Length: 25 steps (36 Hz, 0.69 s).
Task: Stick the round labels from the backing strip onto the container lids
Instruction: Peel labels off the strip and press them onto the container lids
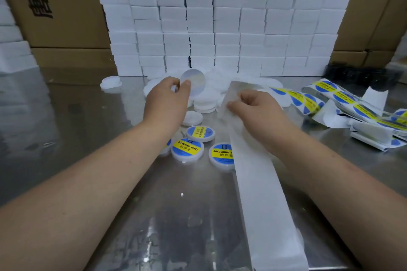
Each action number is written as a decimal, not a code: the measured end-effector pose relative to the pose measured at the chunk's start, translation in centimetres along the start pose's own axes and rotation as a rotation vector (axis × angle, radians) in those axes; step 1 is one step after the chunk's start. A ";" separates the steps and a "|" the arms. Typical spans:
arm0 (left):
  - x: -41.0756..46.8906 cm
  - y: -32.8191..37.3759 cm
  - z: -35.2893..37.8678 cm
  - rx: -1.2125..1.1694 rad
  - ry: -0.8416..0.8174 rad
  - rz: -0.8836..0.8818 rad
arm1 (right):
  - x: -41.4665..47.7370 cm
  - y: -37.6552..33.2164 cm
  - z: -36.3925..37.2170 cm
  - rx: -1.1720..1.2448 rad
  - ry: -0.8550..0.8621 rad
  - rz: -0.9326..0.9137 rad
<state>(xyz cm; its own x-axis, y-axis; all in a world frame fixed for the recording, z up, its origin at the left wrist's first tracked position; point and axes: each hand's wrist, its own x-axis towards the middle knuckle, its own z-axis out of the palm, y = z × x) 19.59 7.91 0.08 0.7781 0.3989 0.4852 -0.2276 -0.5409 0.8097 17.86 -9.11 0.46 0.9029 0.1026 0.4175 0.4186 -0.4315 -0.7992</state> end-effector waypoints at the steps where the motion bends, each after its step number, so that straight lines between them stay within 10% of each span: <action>1: 0.0 0.0 0.0 0.004 -0.006 0.000 | 0.1 0.0 0.0 -0.019 0.008 -0.013; 15: -1.2 0.9 -0.2 0.092 -0.065 0.143 | -0.1 -0.2 -0.9 -0.240 0.353 -0.229; 25: -1.6 1.1 -0.2 0.076 -0.026 0.167 | -0.1 -0.6 -0.6 -0.183 0.132 -0.072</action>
<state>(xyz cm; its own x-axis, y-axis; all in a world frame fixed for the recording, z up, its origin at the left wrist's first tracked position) 18.01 6.81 0.24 0.7480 0.2803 0.6016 -0.3111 -0.6527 0.6908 17.46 -9.36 1.15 0.8453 0.0260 0.5336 0.4462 -0.5836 -0.6784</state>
